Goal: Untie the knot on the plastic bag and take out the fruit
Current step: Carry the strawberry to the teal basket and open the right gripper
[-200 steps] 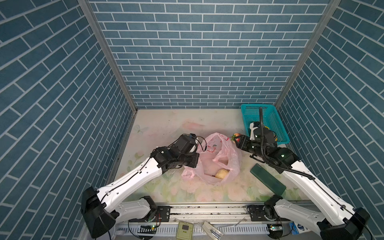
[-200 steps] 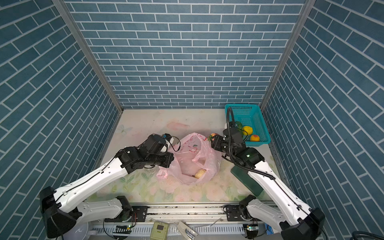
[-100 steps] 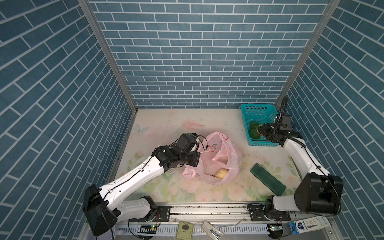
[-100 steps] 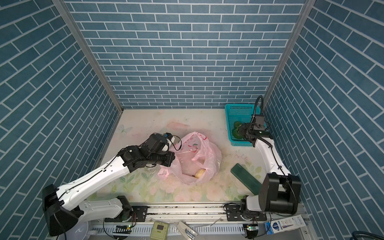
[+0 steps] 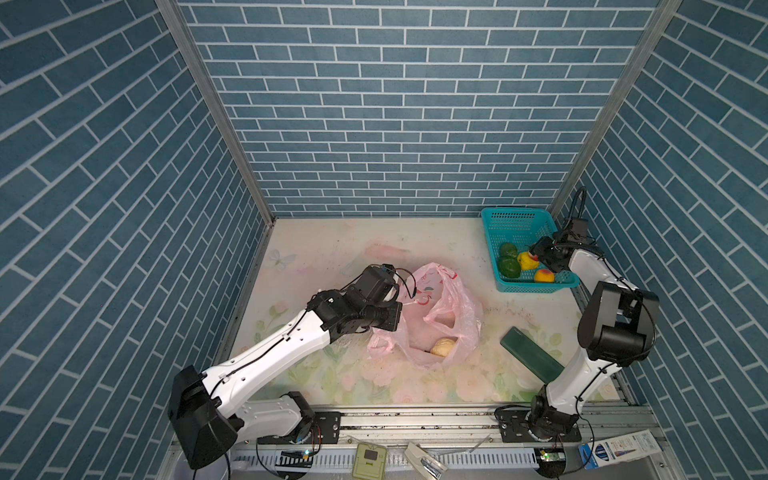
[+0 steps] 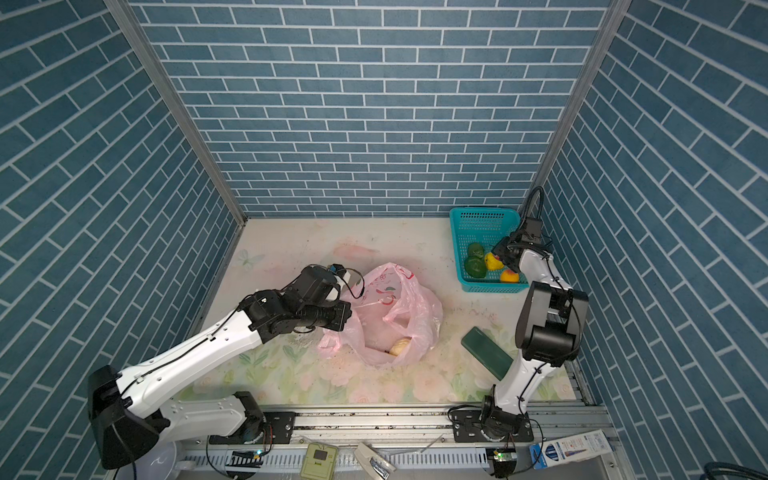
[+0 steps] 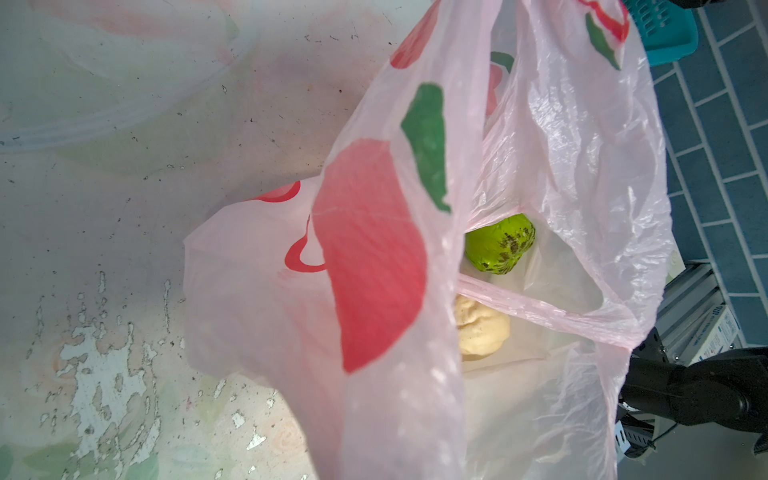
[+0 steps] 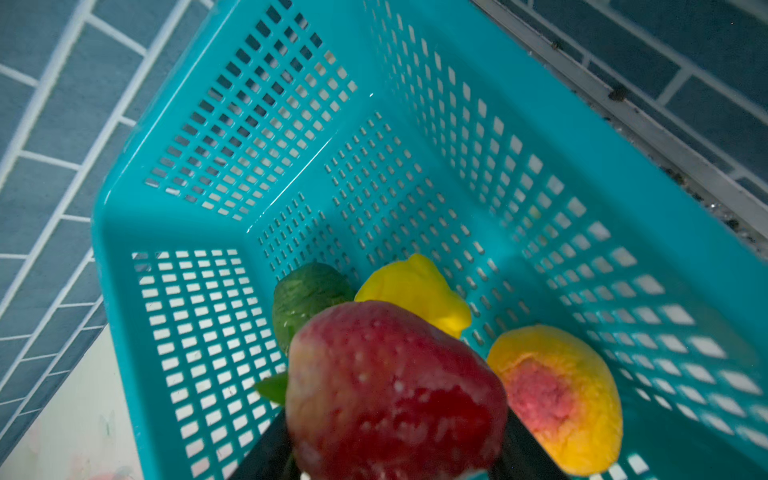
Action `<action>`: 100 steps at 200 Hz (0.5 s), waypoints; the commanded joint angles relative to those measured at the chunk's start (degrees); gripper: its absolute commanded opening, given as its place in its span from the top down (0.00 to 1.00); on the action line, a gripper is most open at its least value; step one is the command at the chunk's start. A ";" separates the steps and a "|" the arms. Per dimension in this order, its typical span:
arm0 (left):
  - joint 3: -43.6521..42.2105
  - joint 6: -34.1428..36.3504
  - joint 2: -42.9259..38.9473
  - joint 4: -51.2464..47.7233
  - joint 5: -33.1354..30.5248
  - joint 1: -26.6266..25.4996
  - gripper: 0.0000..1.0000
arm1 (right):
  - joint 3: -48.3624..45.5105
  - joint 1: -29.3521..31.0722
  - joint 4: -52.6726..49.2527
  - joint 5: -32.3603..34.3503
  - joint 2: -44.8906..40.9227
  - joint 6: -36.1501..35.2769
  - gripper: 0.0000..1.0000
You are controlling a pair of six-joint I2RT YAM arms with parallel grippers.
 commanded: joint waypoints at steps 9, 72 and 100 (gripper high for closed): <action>1.55 -0.43 1.24 -0.03 -0.56 0.15 1.00 | 8.73 0.03 -0.71 -1.28 5.84 -2.17 0.44; 2.41 -0.43 1.49 -0.36 -0.64 0.07 1.00 | 14.52 0.06 -3.51 -1.22 10.25 -1.81 0.21; 2.14 -0.43 1.05 -0.38 -0.39 0.08 1.00 | 13.31 0.17 -3.70 -1.48 8.30 -1.99 0.19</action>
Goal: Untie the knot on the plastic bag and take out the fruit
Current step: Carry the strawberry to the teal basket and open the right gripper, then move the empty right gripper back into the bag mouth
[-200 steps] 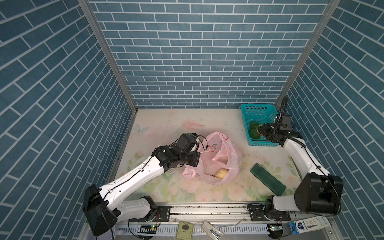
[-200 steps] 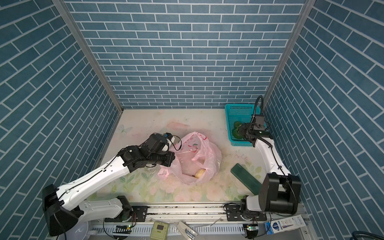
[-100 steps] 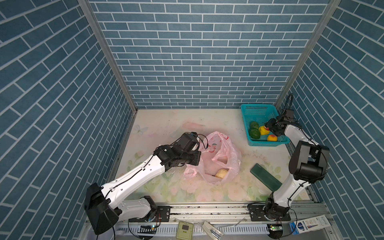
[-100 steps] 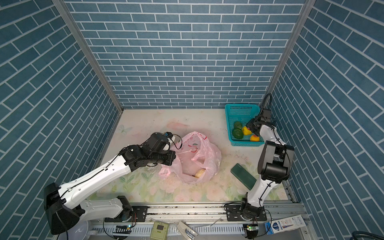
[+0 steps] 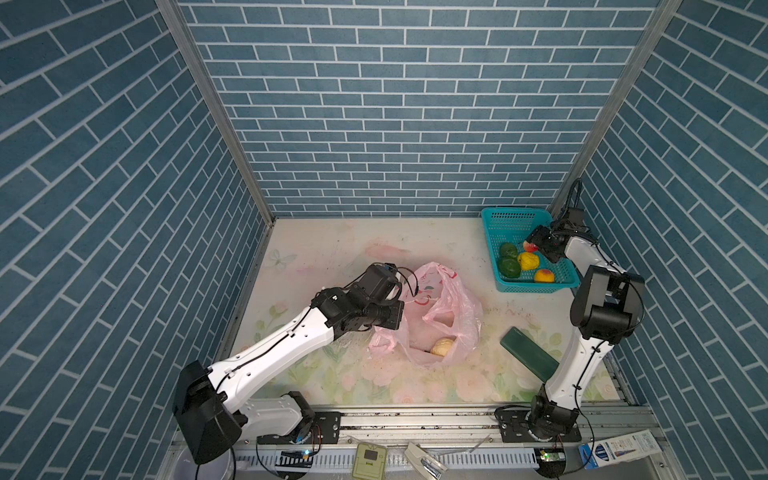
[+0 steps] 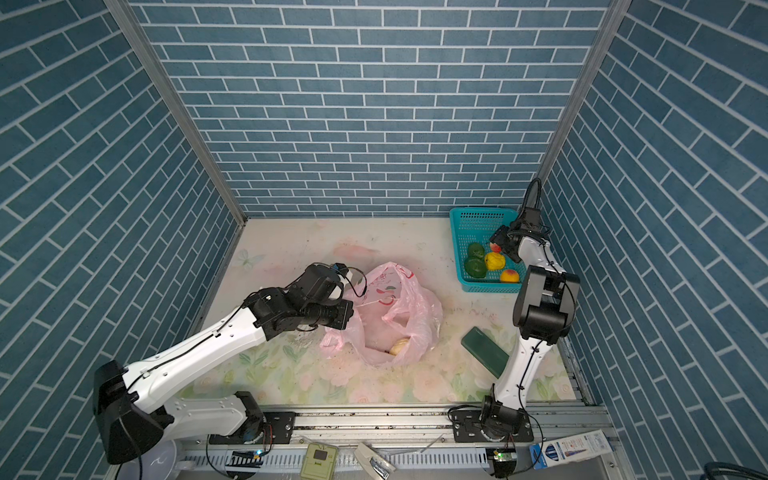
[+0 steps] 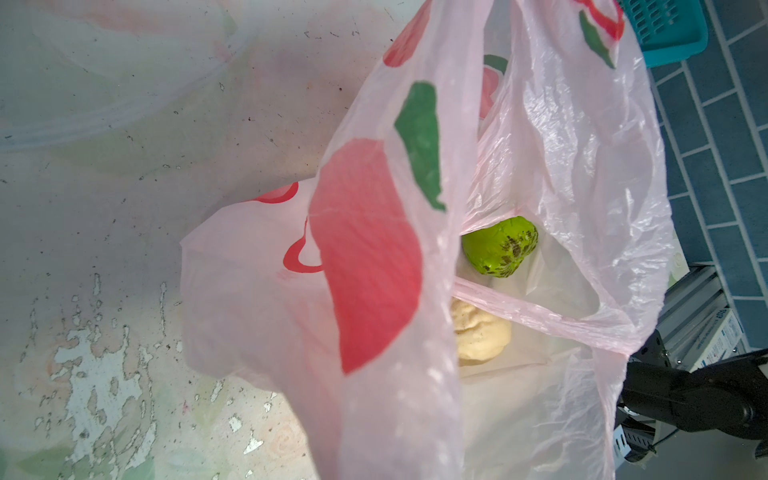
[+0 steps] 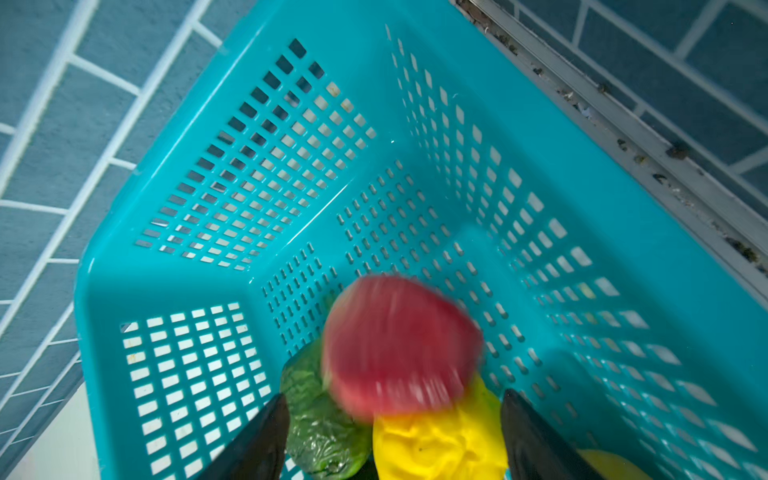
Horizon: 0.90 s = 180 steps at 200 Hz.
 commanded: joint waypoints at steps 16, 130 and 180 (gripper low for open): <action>0.92 -0.10 -0.71 -0.13 -0.18 0.07 1.00 | 0.67 0.17 -2.05 -1.05 -3.46 -1.14 0.18; -1.57 1.89 -4.11 5.37 6.15 -1.65 1.00 | -15.22 14.09 -14.17 -9.28 -31.78 -0.41 0.19; -3.82 2.10 -5.44 8.88 8.38 -3.31 1.00 | -25.33 32.04 -21.54 -6.54 -51.17 9.75 0.21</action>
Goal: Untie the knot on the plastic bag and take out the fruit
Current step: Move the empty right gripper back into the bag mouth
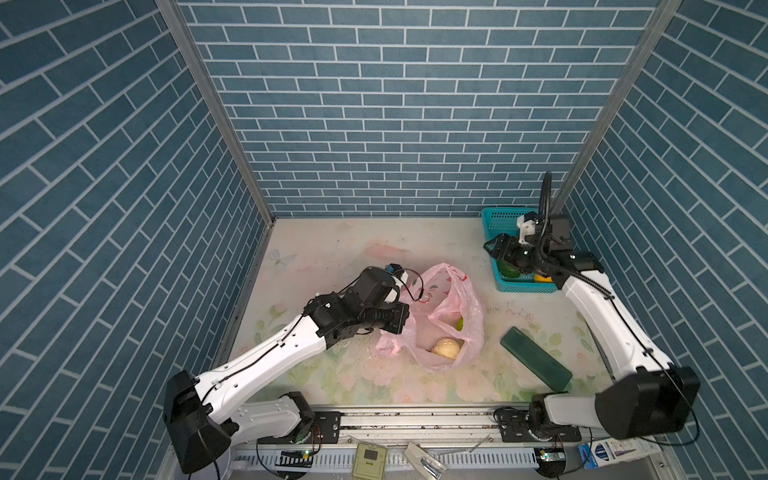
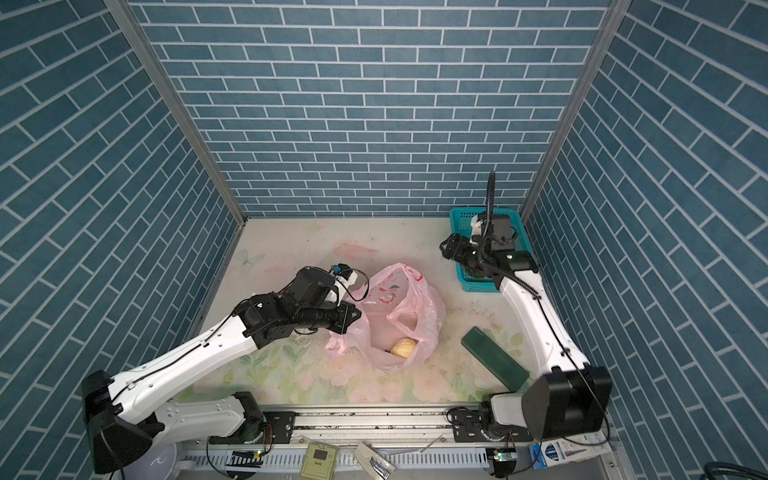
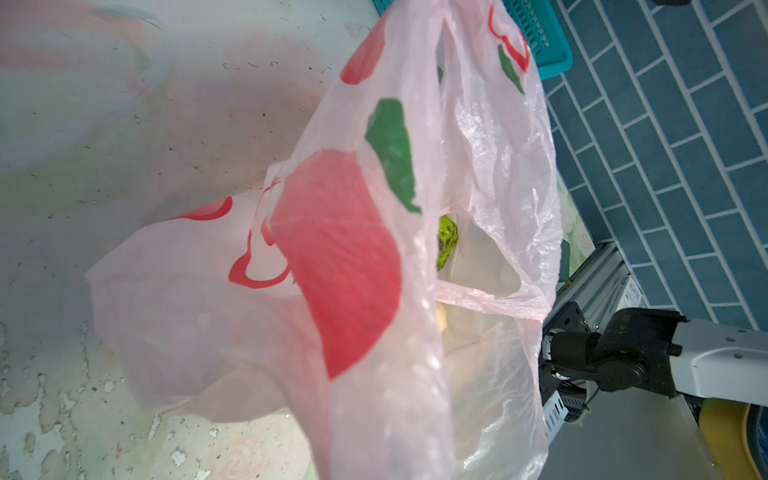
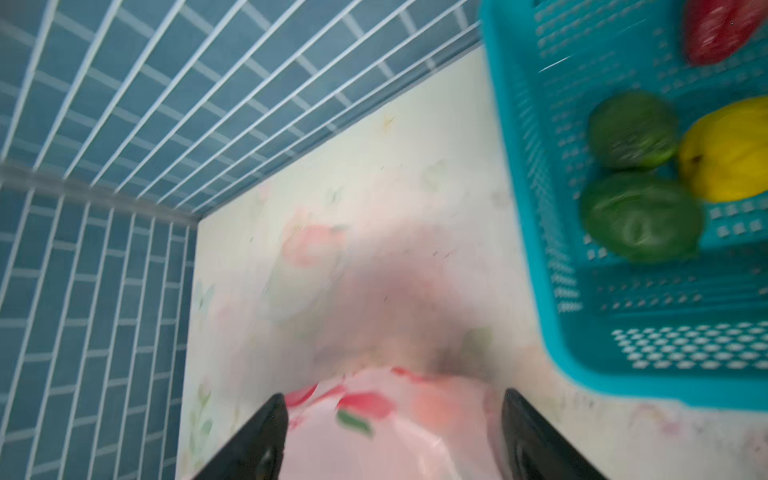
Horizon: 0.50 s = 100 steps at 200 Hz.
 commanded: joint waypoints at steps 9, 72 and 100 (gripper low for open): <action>-1.88 0.82 -1.82 3.69 2.15 -0.88 1.00 | -5.62 9.80 -7.64 3.04 -9.47 8.56 0.21; -2.71 1.27 -4.22 6.56 3.32 -0.97 1.00 | -5.93 34.73 -12.31 14.90 -12.16 18.46 0.22; -3.16 0.76 -4.55 7.78 3.57 -0.97 1.00 | -6.46 41.60 -10.81 18.05 -7.98 21.01 0.23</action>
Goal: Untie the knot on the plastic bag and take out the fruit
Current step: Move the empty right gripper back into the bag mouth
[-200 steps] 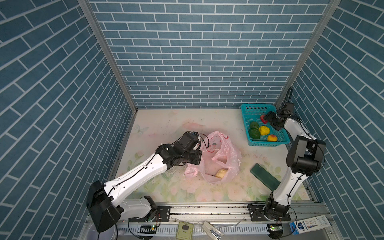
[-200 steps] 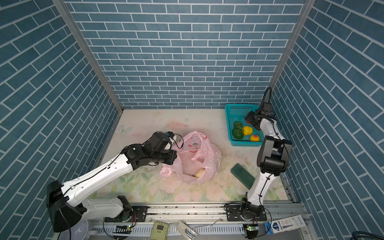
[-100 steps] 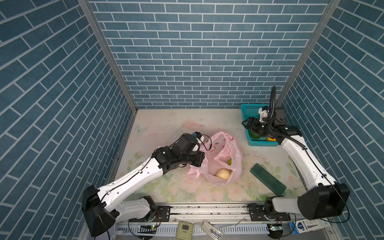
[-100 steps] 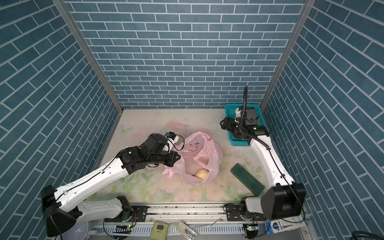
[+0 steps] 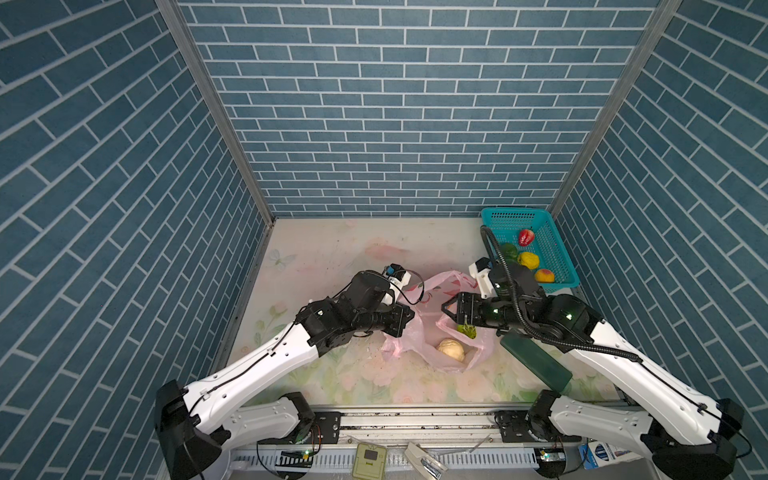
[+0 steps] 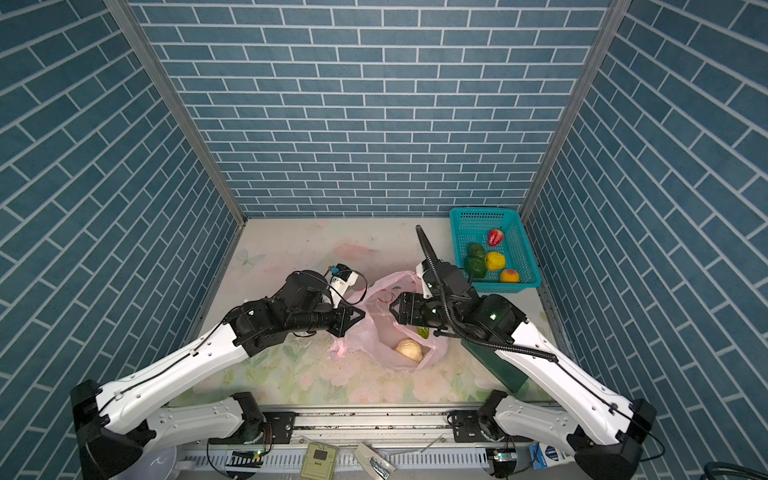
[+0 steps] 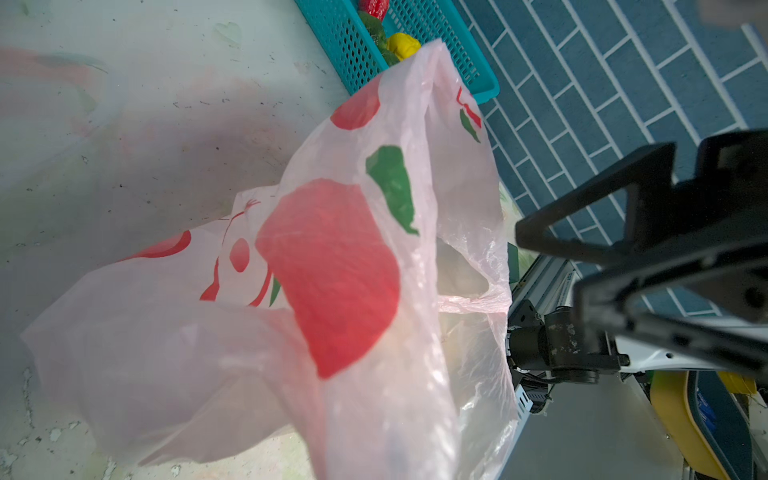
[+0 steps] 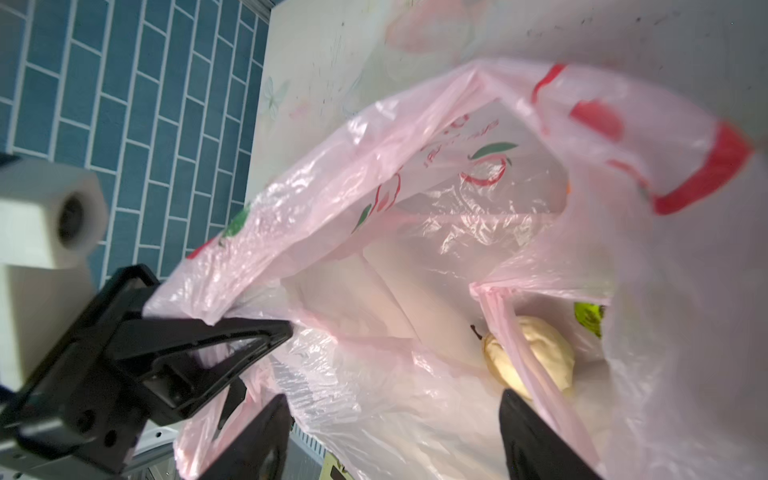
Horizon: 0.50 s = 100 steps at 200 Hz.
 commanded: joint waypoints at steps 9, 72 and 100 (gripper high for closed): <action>-1.26 0.22 -0.77 2.58 0.73 -0.36 1.00 | -1.84 5.83 -1.00 7.08 4.82 5.91 0.23; -1.53 0.06 -1.91 2.93 0.48 -0.36 1.00 | -10.54 10.76 3.66 13.63 10.52 12.01 0.31; -1.87 -0.10 -2.44 2.96 0.70 -0.36 1.00 | -12.44 10.92 6.71 15.19 13.10 12.60 0.33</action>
